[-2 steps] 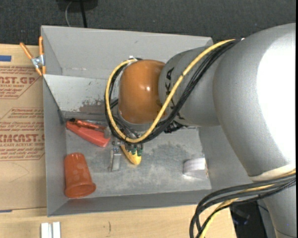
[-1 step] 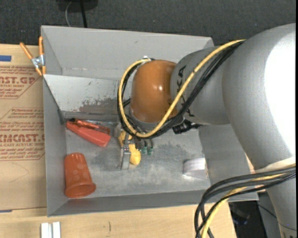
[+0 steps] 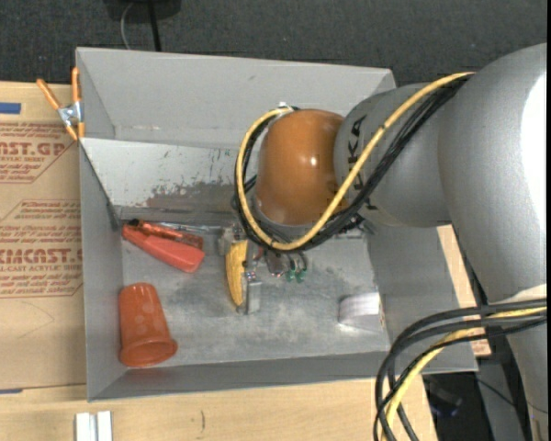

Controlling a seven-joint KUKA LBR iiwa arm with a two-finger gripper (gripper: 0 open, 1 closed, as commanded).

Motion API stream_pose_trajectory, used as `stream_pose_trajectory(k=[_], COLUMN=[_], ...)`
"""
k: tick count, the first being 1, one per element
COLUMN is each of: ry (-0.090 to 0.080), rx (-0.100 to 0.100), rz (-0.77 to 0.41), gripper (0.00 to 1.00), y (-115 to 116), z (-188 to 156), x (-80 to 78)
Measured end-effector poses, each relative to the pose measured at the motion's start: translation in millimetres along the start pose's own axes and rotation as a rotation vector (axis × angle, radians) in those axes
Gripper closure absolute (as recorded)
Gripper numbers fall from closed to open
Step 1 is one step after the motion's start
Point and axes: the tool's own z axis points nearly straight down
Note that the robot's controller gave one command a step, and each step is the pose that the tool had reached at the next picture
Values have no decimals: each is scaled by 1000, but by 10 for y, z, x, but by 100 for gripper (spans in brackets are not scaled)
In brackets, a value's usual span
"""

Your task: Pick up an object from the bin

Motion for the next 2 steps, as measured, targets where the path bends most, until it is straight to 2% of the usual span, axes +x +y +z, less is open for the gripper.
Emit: stream_pose_trajectory(k=[1, 2], ry=[-1, -4], rx=[-3, -1], rz=[40, 72], gripper=[0, 100], y=[-421, -638], z=[110, -36], x=[184, 85])
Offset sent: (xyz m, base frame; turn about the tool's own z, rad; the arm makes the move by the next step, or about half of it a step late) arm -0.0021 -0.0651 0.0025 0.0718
